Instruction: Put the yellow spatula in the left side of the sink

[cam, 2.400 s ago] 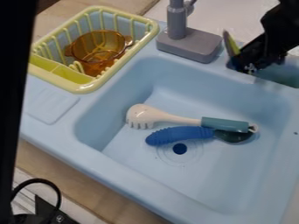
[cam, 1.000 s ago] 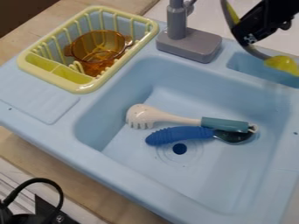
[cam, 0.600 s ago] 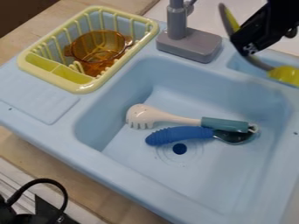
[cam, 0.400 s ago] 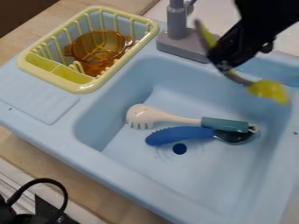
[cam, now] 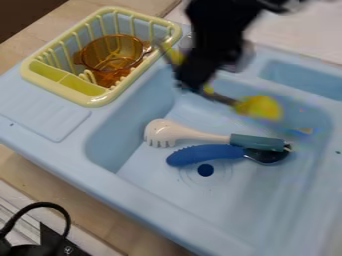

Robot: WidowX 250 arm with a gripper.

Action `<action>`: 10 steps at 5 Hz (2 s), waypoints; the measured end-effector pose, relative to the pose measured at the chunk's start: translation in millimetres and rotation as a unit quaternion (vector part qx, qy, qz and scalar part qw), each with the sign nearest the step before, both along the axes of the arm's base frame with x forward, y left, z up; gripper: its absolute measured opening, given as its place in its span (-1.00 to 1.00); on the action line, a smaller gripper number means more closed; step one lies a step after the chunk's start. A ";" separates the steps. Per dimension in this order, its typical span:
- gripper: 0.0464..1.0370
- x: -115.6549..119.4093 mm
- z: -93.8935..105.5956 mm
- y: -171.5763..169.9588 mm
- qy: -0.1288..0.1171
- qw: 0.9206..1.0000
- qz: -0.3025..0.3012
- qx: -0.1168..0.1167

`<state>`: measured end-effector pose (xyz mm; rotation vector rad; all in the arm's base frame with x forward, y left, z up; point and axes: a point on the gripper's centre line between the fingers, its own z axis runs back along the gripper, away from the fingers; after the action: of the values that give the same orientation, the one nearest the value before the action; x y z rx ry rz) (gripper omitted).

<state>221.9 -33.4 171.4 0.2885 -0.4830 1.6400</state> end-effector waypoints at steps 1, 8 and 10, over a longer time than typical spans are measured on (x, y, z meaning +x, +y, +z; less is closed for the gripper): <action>-0.58 0.7 7.1 40.9 -0.006 0.998 0.070 -0.008; -0.58 26.9 -28.0 184.3 0.021 0.919 0.392 0.031; -0.58 34.3 -41.4 175.9 0.003 0.903 0.426 0.060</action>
<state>256.2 142.6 130.0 0.6636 -0.4823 2.4609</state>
